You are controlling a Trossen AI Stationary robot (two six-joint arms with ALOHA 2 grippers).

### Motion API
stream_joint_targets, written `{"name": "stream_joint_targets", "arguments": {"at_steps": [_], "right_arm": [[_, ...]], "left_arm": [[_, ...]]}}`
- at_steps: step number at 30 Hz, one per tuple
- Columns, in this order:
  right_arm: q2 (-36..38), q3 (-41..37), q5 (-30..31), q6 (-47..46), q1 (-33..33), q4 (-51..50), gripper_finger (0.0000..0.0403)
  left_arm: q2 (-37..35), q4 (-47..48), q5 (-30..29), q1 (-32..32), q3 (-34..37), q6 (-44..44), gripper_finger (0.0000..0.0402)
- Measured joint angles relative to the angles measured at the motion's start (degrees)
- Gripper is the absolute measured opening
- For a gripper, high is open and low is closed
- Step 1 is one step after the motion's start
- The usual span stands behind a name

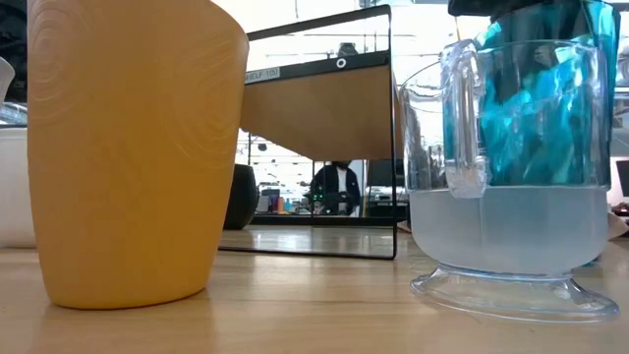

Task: Stack small to large cups/mugs on shelf
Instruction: Put the blue cup on the shelf

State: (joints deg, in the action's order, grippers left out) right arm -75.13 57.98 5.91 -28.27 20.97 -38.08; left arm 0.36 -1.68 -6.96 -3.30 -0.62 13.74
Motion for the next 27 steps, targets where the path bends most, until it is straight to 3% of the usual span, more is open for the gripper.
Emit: {"name": "stream_joint_targets", "arguments": {"at_steps": [13, 27], "right_arm": [[5.31, 1.37, 4.72, 0.78, -0.35, 0.55, 0.0003], [15.41, 11.4, 13.19, 2.41, -0.35, -13.89, 0.0001]], "left_arm": [[0.0, -0.12, -0.02, 0.01, 0.0, 0.02, 0.0037], [0.01, -0.18, -0.02, 0.0, 0.0, 0.28, 0.0037]]}}
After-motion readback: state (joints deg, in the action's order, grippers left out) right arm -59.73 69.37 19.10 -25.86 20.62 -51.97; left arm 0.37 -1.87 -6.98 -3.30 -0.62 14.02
